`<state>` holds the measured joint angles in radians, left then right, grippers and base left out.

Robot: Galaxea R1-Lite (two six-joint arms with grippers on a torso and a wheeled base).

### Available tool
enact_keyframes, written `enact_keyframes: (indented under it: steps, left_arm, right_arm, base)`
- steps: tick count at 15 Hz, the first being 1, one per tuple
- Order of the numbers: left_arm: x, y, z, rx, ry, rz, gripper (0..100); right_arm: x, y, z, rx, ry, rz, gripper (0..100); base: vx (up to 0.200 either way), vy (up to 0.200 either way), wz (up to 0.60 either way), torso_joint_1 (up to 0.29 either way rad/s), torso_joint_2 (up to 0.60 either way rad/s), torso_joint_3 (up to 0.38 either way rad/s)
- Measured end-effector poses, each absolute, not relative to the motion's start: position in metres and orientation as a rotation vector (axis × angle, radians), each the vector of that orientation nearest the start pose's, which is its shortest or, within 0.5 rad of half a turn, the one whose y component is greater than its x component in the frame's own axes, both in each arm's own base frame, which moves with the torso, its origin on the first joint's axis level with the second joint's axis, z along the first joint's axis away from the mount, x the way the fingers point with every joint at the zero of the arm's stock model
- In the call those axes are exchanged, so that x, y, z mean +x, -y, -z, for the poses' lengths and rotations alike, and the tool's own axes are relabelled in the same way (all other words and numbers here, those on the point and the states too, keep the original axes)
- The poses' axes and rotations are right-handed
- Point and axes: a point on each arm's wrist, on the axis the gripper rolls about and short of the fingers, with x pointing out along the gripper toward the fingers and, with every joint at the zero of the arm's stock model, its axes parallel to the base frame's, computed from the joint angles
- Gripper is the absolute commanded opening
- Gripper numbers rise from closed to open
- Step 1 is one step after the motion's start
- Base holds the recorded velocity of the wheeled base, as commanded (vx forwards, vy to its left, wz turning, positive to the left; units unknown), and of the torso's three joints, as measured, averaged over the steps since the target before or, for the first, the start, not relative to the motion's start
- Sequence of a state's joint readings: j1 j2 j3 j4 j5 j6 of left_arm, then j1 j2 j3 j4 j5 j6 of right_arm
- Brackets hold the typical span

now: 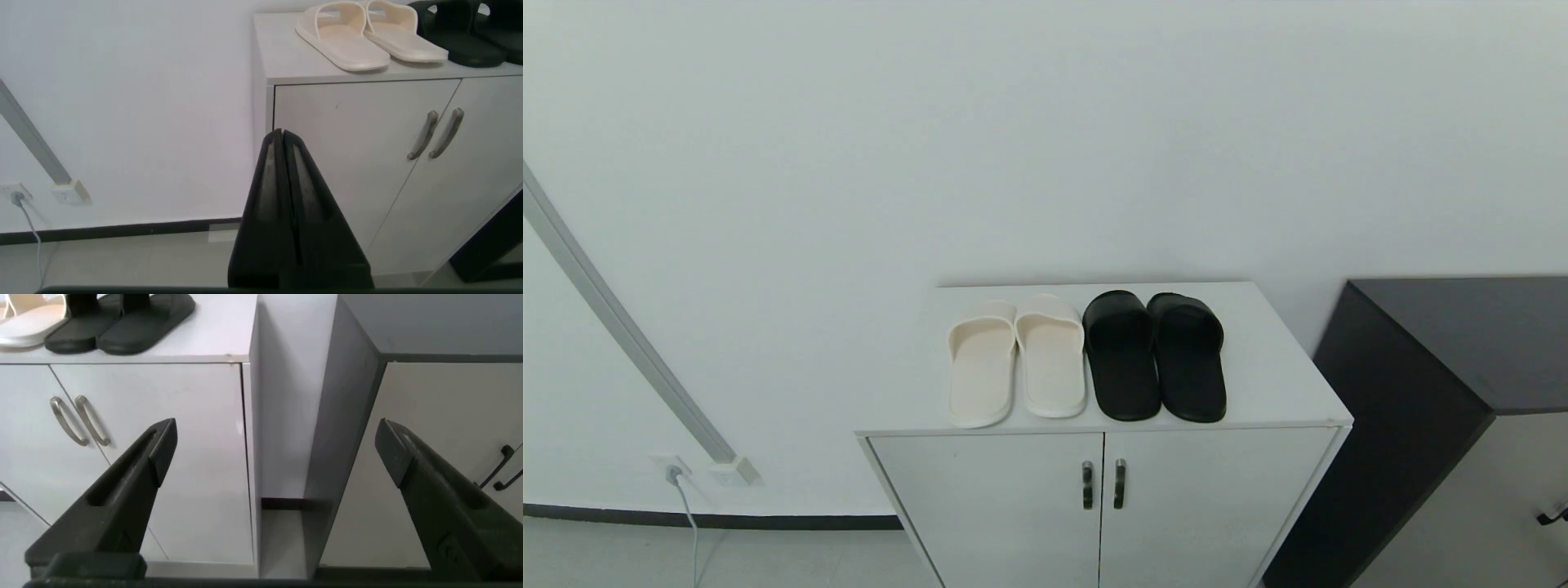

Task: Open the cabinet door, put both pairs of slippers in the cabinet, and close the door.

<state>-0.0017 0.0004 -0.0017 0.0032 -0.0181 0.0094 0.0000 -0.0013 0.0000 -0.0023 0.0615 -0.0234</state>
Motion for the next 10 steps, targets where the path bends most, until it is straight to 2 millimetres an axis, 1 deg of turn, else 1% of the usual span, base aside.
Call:
enact_keyframes:
  steps: [4,5,6,8,9,10]
  left_arm:
    - [-0.023,0.0,-0.076,0.008,-0.002,0.02,0]
    - [-0.023,0.0,-0.076,0.008,-0.002,0.02,0]
    - [-0.023,0.0,-0.076,0.008,-0.002,0.02,0]
    - [-0.023,0.0,-0.076,0.008,-0.001,0.02,0]
    - [-0.023,0.0,-0.076,0.008,-0.002,0.02,0]
    - [-0.023,0.0,-0.076,0.008,-0.002,0.02,0]
  right_arm:
    - [-0.023,-0.001,-0.078,-0.049,0.018,-0.065,100]
    - [-0.026,-0.001,-0.087,-0.028,0.049,-0.065,100]
    - [-0.03,-0.001,-0.102,0.007,0.085,-0.07,100]
    - [-0.044,-0.001,-0.143,0.055,0.127,-0.105,100]
    - [-0.048,-0.001,-0.157,0.054,0.134,-0.132,100]
    - [-0.048,-0.001,-0.163,0.046,0.118,-0.165,100]
  base:
    - [0.0,0.0,0.0,0.0,0.0,0.0]
    - [0.0,0.0,0.0,0.0,0.0,0.0]
    - [0.0,0.0,0.0,0.0,0.0,0.0]
    - [0.0,0.0,0.0,0.0,0.0,0.0]
    - [0.0,0.0,0.0,0.0,0.0,0.0]
    - [0.0,0.0,0.0,0.0,0.0,0.0]
